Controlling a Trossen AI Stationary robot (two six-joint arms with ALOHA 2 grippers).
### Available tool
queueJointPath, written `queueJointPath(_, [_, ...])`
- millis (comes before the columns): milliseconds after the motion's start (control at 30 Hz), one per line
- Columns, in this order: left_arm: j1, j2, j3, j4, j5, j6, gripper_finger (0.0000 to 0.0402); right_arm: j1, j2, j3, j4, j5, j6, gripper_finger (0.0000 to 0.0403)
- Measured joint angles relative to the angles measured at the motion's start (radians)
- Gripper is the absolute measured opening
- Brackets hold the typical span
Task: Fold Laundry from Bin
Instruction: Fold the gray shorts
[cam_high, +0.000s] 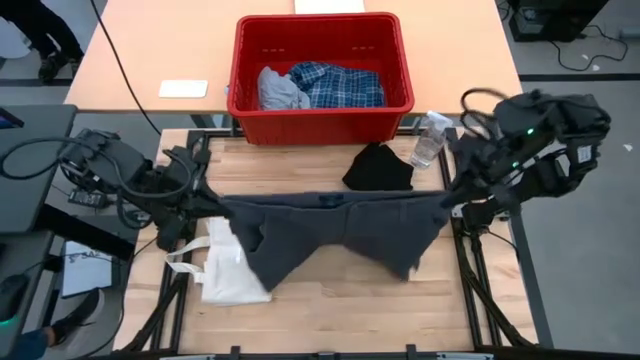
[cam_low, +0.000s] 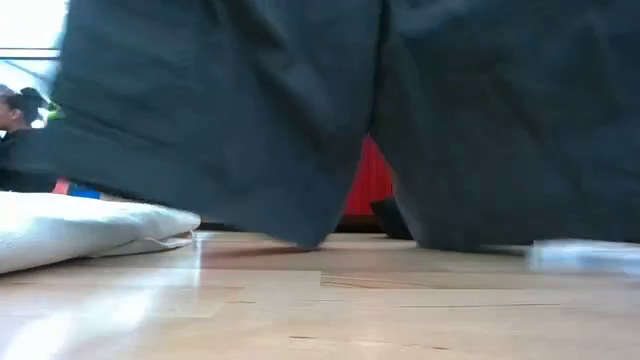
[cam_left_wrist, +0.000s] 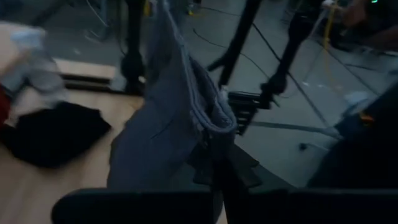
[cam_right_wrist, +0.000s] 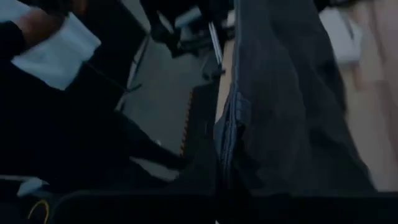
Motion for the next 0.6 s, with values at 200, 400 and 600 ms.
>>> queueJointPath(200, [-0.043,0.044,0.0,-0.017,0.083,-0.07,0.0009,0.025,0.02,-0.007,0.013,-0.084,-0.026,0.0015])
queueJointPath(400, [-0.048,0.063,0.0,-0.271,-0.223,-0.265,0.0009,-0.008,0.013,-0.015,-0.037,0.168,-0.068,0.0015])
queueJointPath(600, [0.035,0.138,-0.002,-0.483,-0.325,-0.467,0.0009,-0.12,0.012,-0.171,-0.039,0.277,-0.025,0.0015])
